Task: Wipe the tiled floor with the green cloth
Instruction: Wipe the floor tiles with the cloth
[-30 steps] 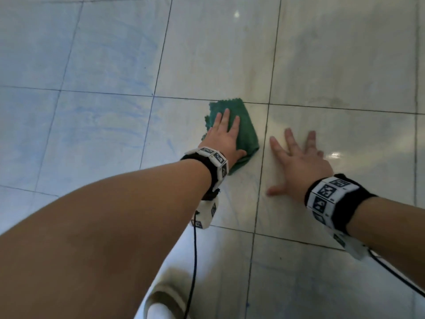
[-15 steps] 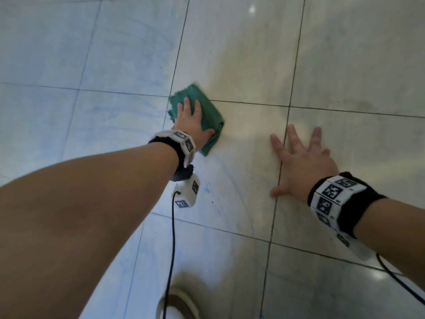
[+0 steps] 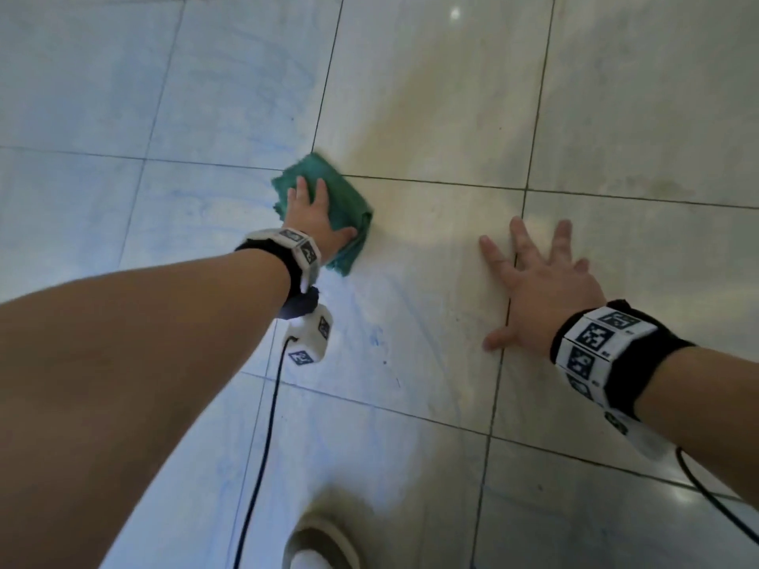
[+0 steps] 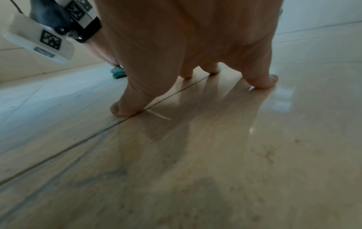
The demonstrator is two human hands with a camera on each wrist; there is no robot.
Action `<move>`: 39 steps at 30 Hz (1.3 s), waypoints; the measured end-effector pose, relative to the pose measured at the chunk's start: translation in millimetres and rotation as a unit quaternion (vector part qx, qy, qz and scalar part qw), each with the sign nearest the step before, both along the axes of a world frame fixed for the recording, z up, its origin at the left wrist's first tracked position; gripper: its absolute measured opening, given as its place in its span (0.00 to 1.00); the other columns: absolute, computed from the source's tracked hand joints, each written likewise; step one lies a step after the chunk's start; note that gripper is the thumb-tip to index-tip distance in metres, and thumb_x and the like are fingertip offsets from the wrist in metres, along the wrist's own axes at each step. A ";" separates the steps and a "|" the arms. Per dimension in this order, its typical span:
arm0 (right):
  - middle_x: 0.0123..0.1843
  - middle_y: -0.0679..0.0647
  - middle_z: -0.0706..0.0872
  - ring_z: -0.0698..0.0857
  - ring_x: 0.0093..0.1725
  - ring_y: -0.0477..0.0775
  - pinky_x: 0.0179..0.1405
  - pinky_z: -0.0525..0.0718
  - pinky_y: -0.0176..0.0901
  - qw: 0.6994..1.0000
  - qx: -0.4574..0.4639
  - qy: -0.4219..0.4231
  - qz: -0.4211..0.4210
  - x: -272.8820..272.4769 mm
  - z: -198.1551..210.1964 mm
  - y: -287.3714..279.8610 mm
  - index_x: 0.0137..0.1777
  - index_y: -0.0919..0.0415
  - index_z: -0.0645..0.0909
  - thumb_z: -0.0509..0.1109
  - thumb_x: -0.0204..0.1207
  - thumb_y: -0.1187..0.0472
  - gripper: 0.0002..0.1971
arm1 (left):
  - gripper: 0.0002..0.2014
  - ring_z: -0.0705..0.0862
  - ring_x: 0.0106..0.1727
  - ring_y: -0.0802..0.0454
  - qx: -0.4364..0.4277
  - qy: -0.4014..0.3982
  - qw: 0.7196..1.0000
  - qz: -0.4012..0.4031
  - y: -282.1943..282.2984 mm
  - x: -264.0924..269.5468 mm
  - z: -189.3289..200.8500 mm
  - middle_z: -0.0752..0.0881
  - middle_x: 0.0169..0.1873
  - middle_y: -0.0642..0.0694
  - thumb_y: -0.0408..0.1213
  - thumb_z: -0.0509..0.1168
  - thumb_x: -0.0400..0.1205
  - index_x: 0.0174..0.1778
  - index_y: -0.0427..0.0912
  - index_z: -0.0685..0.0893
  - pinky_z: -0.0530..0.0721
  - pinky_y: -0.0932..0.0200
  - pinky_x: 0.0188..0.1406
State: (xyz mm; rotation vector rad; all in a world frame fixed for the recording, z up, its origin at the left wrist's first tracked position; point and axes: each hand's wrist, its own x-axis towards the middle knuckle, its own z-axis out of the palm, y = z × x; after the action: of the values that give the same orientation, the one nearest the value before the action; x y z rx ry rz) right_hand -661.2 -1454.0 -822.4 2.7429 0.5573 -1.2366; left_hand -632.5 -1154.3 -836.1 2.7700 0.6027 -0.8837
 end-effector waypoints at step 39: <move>0.84 0.49 0.21 0.29 0.82 0.79 0.80 0.57 0.78 1.000 0.003 -0.011 0.011 2.4 -2.5 2.7 0.83 0.38 0.24 0.77 0.57 0.25 0.71 | 0.53 0.35 0.86 0.44 -0.063 0.026 0.982 -0.174 -89.4 -25.9 1.5 0.31 0.85 0.44 0.52 0.72 0.79 0.87 0.45 0.39 0.50 0.41 0.86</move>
State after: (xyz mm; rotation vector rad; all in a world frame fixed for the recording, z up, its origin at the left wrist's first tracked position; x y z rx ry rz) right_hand -658.8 -1451.3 -825.0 2.7429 0.5888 -1.2003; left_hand -658.4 -1243.7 -834.5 2.7863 0.0621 -1.0213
